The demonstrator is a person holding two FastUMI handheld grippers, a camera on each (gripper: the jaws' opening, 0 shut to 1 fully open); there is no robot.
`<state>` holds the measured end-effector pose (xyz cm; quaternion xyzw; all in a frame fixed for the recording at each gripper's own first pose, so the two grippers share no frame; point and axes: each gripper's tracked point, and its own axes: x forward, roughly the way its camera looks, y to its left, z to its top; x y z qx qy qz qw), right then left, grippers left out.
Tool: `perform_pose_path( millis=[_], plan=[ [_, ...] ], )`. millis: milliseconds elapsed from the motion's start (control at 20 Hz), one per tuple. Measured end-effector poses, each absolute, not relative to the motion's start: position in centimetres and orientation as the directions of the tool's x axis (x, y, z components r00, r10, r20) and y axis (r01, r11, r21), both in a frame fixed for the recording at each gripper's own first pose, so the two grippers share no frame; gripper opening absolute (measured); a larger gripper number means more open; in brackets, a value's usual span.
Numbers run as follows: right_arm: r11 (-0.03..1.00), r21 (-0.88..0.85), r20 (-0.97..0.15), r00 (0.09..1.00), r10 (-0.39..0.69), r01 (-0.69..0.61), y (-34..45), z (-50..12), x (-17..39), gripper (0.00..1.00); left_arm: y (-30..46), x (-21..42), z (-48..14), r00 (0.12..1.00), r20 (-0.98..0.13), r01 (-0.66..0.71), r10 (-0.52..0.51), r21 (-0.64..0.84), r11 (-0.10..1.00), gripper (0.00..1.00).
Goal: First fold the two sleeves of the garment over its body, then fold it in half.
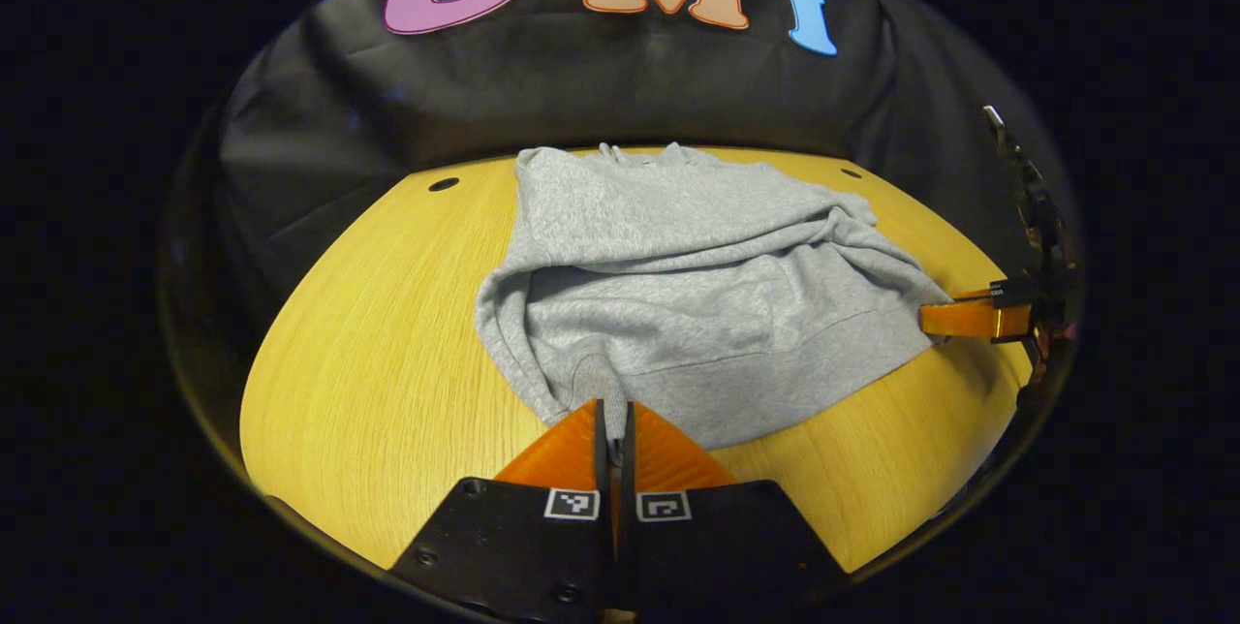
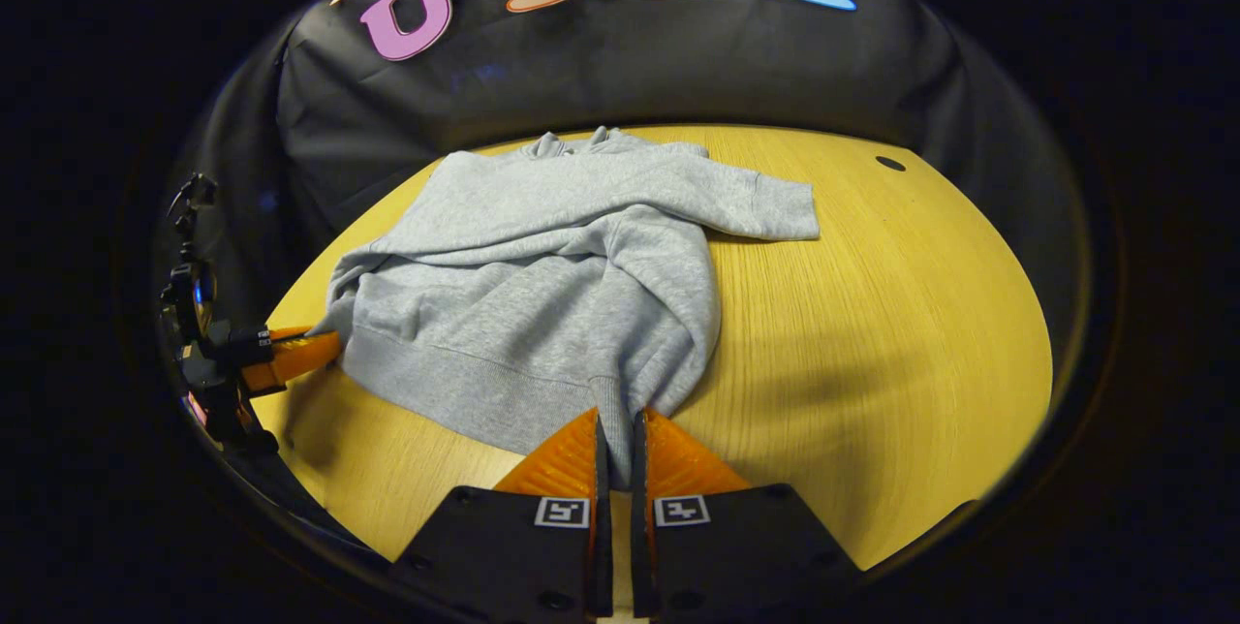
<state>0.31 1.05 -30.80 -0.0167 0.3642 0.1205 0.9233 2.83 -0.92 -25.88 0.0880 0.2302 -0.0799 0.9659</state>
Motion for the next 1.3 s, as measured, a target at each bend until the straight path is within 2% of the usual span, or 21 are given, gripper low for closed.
perform_pose_path(
  millis=[250, 650, 850, 1050, 1300],
  plan=[
    [0.969, 0.061, -0.672, 0.708, 0.217, -0.239, 1.4, -29.5, 0.7, 0.1, -1.2, 3.2, -24.7, 0.878, -0.462, 0.176, -0.125, 0.068, 0.982, 0.0],
    [0.962, 0.102, -0.576, 0.773, 0.266, -0.254, 3.2, -23.9, 5.0, 0.1, -1.6, 6.3, -17.4, 0.921, -0.352, 0.186, -0.167, 0.022, 0.982, 0.0],
    [0.961, 0.112, -0.529, 0.803, 0.273, -0.253, 3.5, -21.4, 8.9, 0.1, -1.3, 9.5, -12.7, 0.952, -0.265, 0.156, -0.153, -0.01, 0.988, 0.0],
    [0.961, 0.137, -0.509, 0.815, 0.277, -0.241, 3.8, -20.1, 12.9, 0.1, -1.1, 13.8, -10.4, 0.965, -0.223, 0.144, -0.137, 0.016, 0.989, 0.0],
    [0.968, 0.141, -0.538, 0.804, 0.251, -0.208, 4.1, -21.5, 17.8, 0.1, -0.7, 20.2, -10.9, 0.967, -0.246, 0.085, -0.062, 0.082, 0.993, 0.0]
  ],
)
